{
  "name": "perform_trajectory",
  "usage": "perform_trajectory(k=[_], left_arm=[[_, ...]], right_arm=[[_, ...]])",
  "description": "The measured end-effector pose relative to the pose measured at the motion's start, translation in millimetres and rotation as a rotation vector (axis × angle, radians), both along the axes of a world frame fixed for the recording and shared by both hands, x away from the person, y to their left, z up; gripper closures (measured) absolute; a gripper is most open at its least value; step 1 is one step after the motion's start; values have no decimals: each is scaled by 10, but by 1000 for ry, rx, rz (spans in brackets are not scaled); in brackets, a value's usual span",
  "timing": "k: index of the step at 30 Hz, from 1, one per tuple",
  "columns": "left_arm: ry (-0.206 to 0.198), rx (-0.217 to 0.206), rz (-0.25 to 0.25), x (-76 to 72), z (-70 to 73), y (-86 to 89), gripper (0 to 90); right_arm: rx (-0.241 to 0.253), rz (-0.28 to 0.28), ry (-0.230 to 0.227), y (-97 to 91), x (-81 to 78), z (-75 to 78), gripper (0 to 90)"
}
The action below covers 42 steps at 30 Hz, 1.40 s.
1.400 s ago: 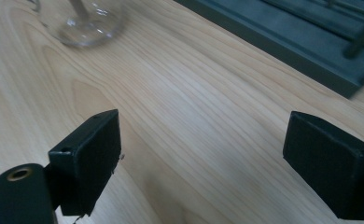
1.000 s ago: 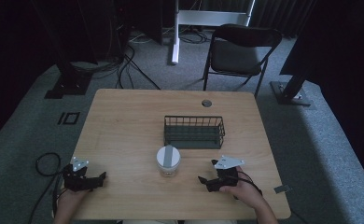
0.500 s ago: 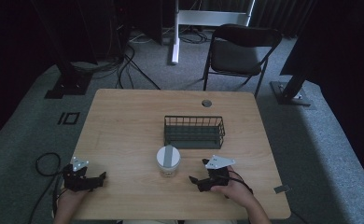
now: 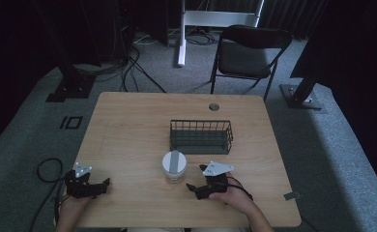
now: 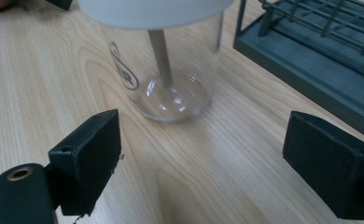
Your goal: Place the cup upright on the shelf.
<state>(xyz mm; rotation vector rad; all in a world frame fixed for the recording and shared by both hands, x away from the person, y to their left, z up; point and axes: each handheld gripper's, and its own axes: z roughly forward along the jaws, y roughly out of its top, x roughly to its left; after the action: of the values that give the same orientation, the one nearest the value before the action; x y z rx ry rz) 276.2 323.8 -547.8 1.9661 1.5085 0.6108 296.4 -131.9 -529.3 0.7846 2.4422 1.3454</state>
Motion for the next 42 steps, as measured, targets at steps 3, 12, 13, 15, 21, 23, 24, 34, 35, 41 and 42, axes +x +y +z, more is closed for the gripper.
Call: perform_trajectory(k=[3, 12, 13, 15, 21, 23, 24, 34, 35, 41, 42], left_arm=[[0, 0, 0, 0, 0, 0, 6], [0, 0, 0, 0, 0, 0, 6], [0, 0, 0, 0, 0, 0, 6], [0, 0, 0, 0, 0, 0, 6], [0, 0, 0, 0, 0, 0, 6], [0, 0, 0, 0, 0, 0, 6], [0, 0, 0, 0, 0, 0, 6], [0, 0, 0, 0, 0, 0, 6], [0, 0, 0, 0, 0, 0, 6], [0, 0, 0, 0, 0, 0, 6], [0, 0, 0, 0, 0, 0, 6]], right_arm=[[11, 8, -1, 56, 4, -3, 112], [33, 21, -8, 227, 22, -13, 112], [36, 21, -9, 240, 25, -13, 112], [42, 23, -15, 274, 35, -16, 112], [61, 19, -15, 369, 62, -30, 112], [68, 15, -11, 393, 71, -35, 111], [68, 12, -14, 403, 74, -38, 112], [79, 8, -22, 493, 111, -55, 111], [79, 8, -22, 493, 111, -55, 111], [97, 10, -35, 535, 136, -52, 112], [101, 8, -35, 546, 140, -61, 111]])
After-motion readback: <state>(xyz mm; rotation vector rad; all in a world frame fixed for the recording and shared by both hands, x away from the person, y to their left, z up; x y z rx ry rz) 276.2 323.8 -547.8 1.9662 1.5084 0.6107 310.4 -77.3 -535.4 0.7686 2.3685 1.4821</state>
